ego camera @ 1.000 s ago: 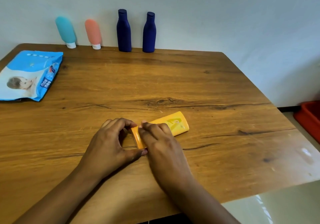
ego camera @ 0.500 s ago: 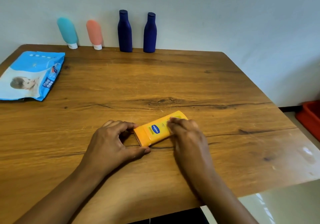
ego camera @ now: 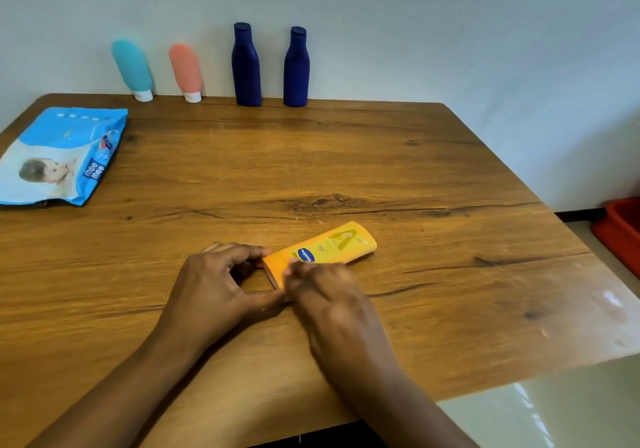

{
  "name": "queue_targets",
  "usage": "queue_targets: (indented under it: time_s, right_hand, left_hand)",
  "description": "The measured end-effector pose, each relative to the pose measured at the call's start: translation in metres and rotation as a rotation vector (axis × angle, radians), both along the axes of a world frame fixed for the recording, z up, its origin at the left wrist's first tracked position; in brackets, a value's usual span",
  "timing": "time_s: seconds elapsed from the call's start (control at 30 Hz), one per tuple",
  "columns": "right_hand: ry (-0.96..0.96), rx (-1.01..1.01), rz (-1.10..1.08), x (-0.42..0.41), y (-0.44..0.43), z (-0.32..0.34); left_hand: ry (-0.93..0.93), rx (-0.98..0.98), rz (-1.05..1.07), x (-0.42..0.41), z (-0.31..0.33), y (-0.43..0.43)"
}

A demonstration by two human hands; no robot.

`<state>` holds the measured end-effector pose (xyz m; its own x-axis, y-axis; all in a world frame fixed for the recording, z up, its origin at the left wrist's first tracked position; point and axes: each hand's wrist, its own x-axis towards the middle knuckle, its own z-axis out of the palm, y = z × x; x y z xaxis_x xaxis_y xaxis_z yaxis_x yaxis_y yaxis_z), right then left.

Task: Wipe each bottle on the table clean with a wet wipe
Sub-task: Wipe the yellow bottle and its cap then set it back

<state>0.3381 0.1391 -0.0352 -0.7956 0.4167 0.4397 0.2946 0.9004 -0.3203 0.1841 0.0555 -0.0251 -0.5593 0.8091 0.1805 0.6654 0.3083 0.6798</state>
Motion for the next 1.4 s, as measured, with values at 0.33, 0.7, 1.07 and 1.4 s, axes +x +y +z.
queue_targets:
  time_s: [0.33,0.7,1.07,1.4]
  right_hand:
    - [-0.050,-0.019,-0.296,0.013,0.059,0.004]
    - [-0.050,-0.051,-0.311,-0.001,0.066,0.010]
    - [-0.094,-0.052,-0.317,-0.001,0.073,0.013]
    - [-0.043,-0.044,0.008,0.007,0.034,-0.002]
  left_hand:
    - [0.034,-0.036,0.001,0.000,0.000,0.000]
    - [0.183,-0.065,-0.068,0.002,0.000,0.002]
    - [0.178,-0.088,-0.040,0.004,0.000,0.002]
    - [0.171,-0.041,-0.061,0.002,-0.002,0.002]
